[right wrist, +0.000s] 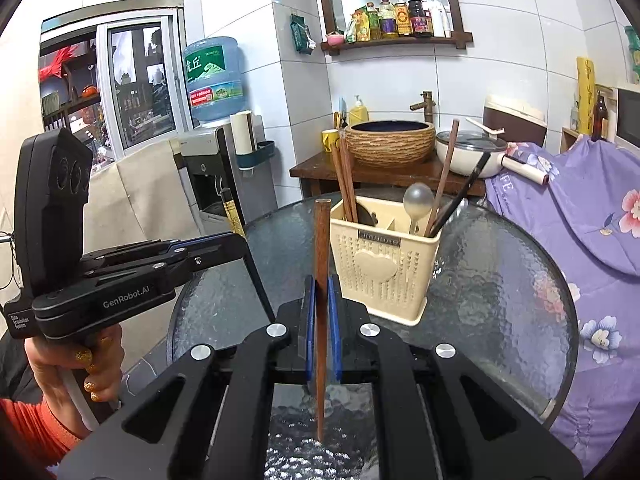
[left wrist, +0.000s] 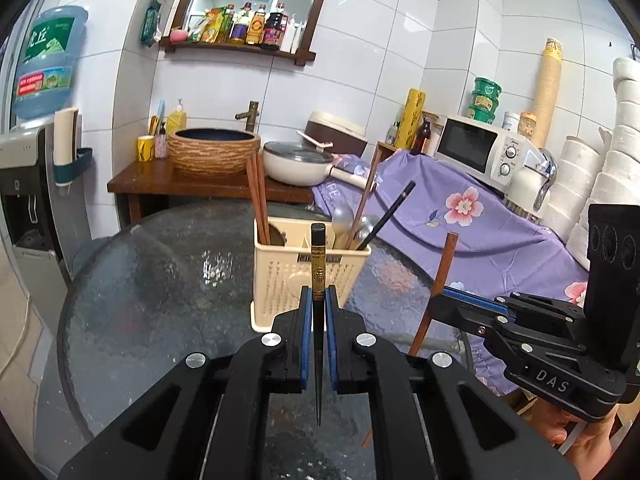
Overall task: Organize utensils
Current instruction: 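Lift both held chopsticks over the cream holder and lower them into it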
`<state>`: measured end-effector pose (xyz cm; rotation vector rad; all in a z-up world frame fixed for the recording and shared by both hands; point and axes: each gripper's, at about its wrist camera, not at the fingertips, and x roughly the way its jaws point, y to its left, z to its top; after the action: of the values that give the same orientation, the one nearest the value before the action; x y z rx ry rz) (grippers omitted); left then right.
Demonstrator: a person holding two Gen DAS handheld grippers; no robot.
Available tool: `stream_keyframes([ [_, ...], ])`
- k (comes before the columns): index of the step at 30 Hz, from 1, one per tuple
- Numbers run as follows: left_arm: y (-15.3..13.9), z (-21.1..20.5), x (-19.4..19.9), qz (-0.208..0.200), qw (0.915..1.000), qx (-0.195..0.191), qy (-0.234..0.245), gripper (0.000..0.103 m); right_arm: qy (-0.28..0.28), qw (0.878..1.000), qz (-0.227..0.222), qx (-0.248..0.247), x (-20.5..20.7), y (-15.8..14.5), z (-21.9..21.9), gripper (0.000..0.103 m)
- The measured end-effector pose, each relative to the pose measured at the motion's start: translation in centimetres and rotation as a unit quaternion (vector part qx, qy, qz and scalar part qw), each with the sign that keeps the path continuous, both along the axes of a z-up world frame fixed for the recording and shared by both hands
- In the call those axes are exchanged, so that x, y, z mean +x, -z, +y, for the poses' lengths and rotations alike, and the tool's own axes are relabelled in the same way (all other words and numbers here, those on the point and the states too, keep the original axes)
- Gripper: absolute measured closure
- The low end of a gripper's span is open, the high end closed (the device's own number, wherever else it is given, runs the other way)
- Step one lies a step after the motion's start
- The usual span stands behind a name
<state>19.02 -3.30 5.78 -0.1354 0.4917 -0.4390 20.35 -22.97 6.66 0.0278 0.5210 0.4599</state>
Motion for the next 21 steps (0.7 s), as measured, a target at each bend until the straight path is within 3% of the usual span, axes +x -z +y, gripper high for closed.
stream_keyframes([
  [6,-2.9,-0.1,1.5,-0.017,0.9998,0.0,0.011,0.096,0.014,1.0,-0.02,0.008,1.9,-3.0,-0.3,0.096],
  [14,-9.6,0.1,4.9,-0.062,0.998,-0.004,-0.013,0.096,0.052,0.995,-0.075,0.031,5.3,-9.7,-1.1,0.096],
  [21,-14.2,-2.2,8.7,-0.103,0.9926,0.03,-0.057,0.096,0.106,0.984,-0.132,0.053,9.4,-15.4,-1.3,0.096],
])
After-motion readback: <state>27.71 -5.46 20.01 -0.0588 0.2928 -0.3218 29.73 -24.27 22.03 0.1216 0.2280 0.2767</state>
